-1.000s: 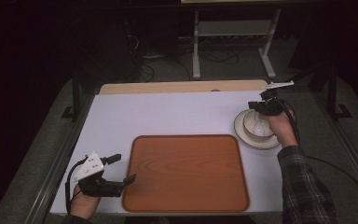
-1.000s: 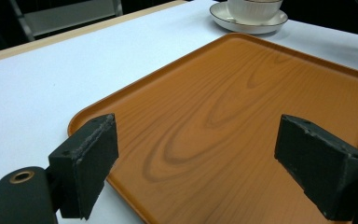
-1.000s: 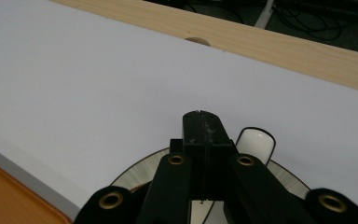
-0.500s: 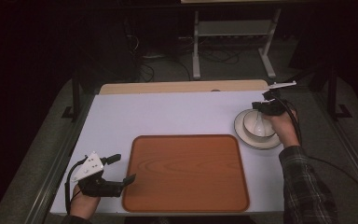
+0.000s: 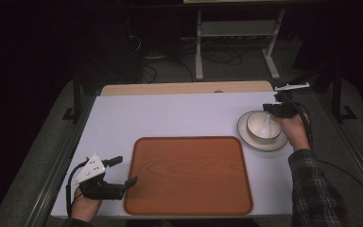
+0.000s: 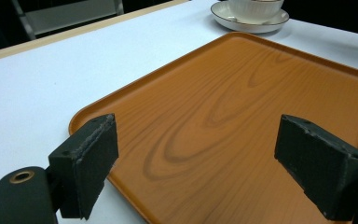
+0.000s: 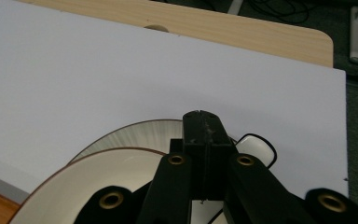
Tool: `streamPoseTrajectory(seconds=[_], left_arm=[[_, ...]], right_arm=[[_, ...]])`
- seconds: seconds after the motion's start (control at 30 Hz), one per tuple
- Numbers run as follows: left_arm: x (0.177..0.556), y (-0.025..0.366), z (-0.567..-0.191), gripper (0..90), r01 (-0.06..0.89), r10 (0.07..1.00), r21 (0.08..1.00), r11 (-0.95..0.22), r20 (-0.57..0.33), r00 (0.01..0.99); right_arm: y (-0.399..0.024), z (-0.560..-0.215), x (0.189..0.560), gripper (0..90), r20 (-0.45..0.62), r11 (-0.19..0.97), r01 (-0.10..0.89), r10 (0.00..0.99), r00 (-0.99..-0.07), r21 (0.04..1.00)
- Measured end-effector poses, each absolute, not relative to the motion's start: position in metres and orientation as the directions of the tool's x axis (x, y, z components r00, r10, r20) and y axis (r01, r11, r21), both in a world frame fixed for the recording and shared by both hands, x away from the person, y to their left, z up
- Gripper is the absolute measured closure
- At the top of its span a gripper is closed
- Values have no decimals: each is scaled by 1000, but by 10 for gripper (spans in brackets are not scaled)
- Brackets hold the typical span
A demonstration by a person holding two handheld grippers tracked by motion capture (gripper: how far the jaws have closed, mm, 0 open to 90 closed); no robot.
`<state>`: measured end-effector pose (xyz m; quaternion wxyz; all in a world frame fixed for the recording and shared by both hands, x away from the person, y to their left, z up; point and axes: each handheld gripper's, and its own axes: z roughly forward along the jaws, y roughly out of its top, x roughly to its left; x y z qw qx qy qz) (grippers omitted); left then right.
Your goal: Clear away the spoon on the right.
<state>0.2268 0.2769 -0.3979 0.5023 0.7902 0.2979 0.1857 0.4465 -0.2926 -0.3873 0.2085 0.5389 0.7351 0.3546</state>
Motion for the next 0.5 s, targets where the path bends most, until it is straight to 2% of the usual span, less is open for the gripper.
streamPoseTrajectory(seconds=[0.5], left_arm=[[227,276,-398,128,286,657,904,-319,-7,754]], right_arm=[[-314,-392,433,894,79,130,665,958,-275,735]])
